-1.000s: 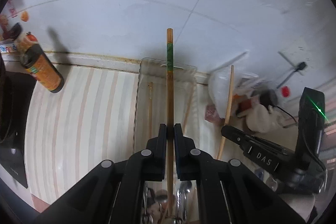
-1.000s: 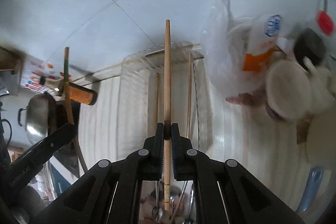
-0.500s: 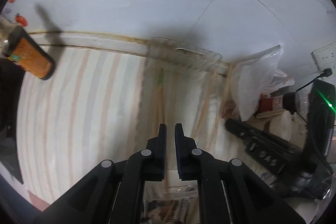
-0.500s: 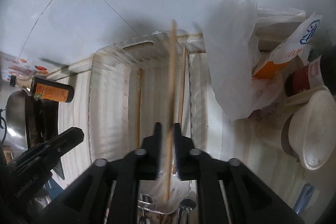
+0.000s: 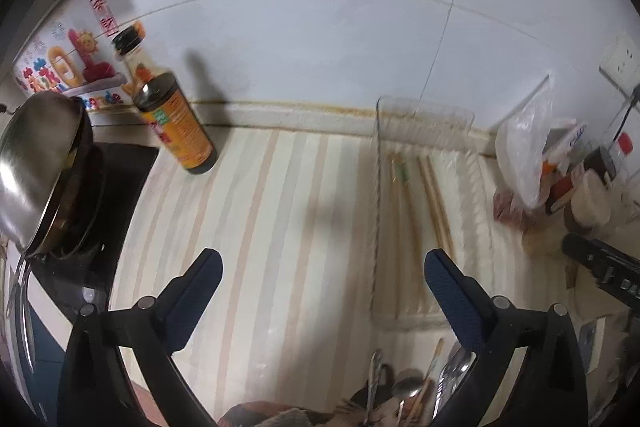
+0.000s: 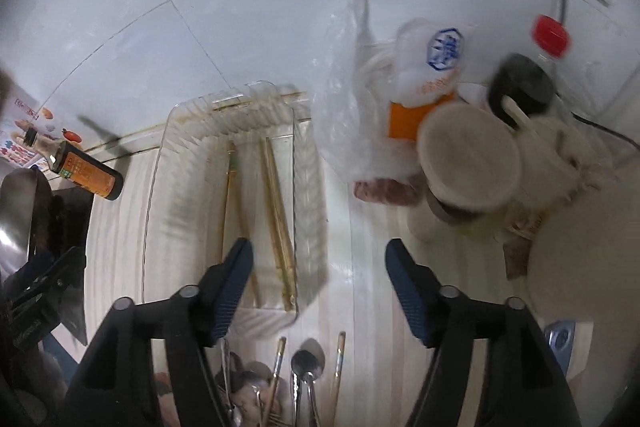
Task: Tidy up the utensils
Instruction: 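Drop both chopsticks into the basket by opening both tools, then grasp a chopstick beside the spoons with the left tool while the right tool grasps the blue-banded chopstick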
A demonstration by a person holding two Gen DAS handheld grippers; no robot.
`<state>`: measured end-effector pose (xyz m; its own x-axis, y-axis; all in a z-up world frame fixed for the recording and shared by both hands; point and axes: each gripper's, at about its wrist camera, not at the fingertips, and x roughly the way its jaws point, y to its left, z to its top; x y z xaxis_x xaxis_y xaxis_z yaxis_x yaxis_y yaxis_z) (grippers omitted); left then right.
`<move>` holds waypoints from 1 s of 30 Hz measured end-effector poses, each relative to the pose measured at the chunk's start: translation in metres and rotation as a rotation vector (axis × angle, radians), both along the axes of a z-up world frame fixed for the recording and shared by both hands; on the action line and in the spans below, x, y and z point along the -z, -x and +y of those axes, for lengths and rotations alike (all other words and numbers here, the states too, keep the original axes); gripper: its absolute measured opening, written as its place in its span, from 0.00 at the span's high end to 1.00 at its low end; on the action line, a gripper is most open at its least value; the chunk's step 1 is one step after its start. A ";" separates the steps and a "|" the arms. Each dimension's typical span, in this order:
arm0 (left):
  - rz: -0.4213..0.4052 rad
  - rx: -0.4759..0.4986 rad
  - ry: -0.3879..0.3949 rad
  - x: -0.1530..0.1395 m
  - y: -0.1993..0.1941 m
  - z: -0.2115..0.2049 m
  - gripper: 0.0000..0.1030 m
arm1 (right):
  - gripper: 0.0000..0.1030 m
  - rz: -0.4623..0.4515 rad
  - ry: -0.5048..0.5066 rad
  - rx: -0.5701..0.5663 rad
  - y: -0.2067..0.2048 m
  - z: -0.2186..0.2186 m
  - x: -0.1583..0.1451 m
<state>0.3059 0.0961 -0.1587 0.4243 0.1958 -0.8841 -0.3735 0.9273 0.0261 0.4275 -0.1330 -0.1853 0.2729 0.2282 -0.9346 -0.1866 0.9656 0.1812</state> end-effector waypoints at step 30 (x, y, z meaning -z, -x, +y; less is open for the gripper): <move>0.321 0.331 0.221 0.145 0.094 -0.124 0.69 | 0.94 0.337 0.104 0.095 0.154 -0.063 0.151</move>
